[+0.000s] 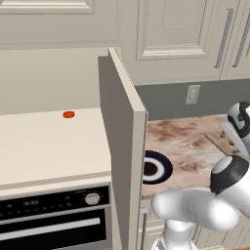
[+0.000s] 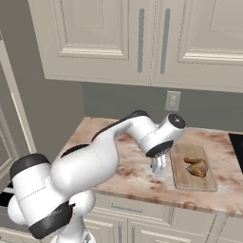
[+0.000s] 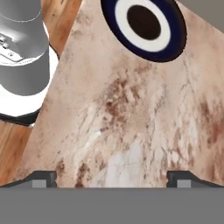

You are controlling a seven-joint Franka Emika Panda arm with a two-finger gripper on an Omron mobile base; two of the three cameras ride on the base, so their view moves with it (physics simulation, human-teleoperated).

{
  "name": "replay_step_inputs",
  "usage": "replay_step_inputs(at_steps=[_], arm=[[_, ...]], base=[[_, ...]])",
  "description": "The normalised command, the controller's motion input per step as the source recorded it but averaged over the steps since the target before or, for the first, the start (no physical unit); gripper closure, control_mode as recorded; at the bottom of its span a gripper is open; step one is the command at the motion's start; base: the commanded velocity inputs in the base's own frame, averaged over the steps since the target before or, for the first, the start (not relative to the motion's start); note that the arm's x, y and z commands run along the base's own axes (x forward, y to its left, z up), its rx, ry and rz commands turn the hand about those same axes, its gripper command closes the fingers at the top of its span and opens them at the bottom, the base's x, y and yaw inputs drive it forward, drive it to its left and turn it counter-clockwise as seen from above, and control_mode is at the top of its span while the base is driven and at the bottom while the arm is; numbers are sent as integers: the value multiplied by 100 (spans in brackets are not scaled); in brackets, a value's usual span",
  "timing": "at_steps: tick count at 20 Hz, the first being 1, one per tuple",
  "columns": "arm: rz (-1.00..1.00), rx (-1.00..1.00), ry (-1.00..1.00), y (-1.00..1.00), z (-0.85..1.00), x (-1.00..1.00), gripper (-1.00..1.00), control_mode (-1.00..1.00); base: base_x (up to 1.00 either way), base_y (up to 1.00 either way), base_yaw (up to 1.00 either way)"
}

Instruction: Pick the chicken drumstick from the plate and place it on the cutting board. Then pick the condiment bottle from the cabinet and place it next to the cutting board.

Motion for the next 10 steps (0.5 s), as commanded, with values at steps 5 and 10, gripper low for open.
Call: replay_step_inputs(at_steps=[5, 10], arm=[[0, 0, -4, 22, 19, -28, -100, -100], [0, 0, -2, 27, 22, -26, -100, -100]], base=[[0, 0, 0], [0, 0, 0]])
